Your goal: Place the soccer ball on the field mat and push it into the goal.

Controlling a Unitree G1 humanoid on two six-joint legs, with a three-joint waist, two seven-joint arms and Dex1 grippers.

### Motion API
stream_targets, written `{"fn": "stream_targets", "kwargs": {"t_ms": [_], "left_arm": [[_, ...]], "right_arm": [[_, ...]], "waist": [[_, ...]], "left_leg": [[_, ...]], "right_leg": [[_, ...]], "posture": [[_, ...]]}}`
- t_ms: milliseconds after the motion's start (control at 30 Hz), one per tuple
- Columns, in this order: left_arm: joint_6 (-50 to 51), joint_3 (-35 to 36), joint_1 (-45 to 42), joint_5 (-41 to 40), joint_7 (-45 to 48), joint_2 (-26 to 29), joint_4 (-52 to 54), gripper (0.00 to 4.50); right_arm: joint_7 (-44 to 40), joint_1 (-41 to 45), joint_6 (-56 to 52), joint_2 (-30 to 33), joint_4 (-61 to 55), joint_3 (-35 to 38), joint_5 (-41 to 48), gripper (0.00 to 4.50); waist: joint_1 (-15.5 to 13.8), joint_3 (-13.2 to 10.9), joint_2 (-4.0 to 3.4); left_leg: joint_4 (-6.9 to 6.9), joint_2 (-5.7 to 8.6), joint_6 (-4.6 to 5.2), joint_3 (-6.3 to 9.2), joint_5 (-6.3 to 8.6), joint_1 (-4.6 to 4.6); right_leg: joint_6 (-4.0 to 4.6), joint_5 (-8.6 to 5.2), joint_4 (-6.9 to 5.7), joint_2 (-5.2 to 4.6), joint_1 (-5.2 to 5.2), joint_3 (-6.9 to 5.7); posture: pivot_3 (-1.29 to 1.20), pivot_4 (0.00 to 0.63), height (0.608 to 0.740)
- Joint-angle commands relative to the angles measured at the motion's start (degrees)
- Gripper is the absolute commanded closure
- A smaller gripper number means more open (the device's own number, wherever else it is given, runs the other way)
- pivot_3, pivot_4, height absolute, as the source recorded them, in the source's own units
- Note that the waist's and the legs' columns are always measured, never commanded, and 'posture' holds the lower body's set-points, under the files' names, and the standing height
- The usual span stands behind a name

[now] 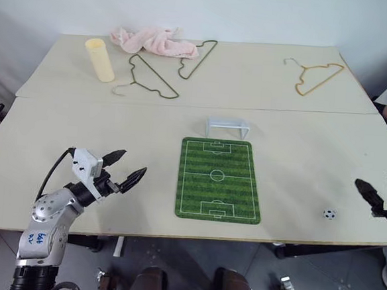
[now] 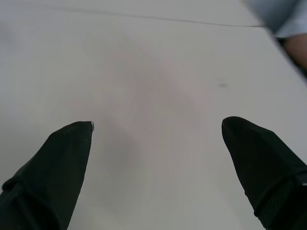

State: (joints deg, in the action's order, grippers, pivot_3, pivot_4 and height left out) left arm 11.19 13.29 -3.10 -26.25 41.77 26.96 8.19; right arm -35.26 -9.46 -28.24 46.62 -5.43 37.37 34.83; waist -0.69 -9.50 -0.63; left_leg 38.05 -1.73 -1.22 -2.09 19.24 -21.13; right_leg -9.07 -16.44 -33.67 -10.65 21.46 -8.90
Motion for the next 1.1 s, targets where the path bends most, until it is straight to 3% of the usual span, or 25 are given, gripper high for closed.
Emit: {"fn": "stream_targets", "kwargs": {"t_ms": [33,300,800,933,1100], "left_arm": [[-0.77,-0.94,-0.86,-1.74,5.42,2.49,0.97,0.03],[-0.50,-1.17,-2.16,-2.39,11.79,5.20,-1.31,0.03],[0.09,-0.38,0.68,-3.13,13.09,6.38,0.59,0.03],[-0.02,-0.28,0.88,-3.11,12.87,6.40,0.77,0.00],[-0.07,-0.16,0.88,-3.16,12.91,6.53,0.70,0.00]], "right_arm": [[-6.77,-1.81,-2.24,4.09,-1.27,-0.43,0.50,0.00],[-20.51,-5.92,2.83,9.80,-0.85,-6.80,-5.21,0.00],[-25.61,0.78,16.19,10.41,12.50,-17.70,-17.94,0.00],[-25.67,1.47,19.41,10.37,15.61,-18.14,-19.41,0.84],[-27.21,2.31,21.92,10.62,19.34,-17.30,-18.76,2.48]], "waist": [[-0.15,0.00,0.00],[-0.66,-0.03,0.05],[-0.69,-0.10,0.19],[-0.63,-0.13,0.36],[-0.79,-0.18,0.50]], "left_leg": [[0.02,0.00,0.01,-0.01,0.01,-0.01],[0.02,-0.02,-0.01,-0.03,0.03,0.00],[0.12,-0.03,-0.02,-0.05,0.03,0.03],[0.15,-0.03,-0.02,-0.06,0.03,0.05],[0.28,-0.02,0.00,-0.06,0.04,0.04]], "right_leg": [[0.00,0.00,0.00,0.00,0.00,0.00],[0.00,0.00,-0.01,0.03,0.03,0.01],[0.00,0.01,-0.04,0.02,-0.01,0.01],[0.01,0.02,-0.04,0.02,-0.04,0.01],[0.02,0.08,-0.01,0.02,-0.11,0.01]], "posture": [[0.00,0.150,0.740],[0.00,0.150,0.740],[0.00,0.150,0.740],[0.00,0.150,0.740],[0.00,0.150,0.740]]}}
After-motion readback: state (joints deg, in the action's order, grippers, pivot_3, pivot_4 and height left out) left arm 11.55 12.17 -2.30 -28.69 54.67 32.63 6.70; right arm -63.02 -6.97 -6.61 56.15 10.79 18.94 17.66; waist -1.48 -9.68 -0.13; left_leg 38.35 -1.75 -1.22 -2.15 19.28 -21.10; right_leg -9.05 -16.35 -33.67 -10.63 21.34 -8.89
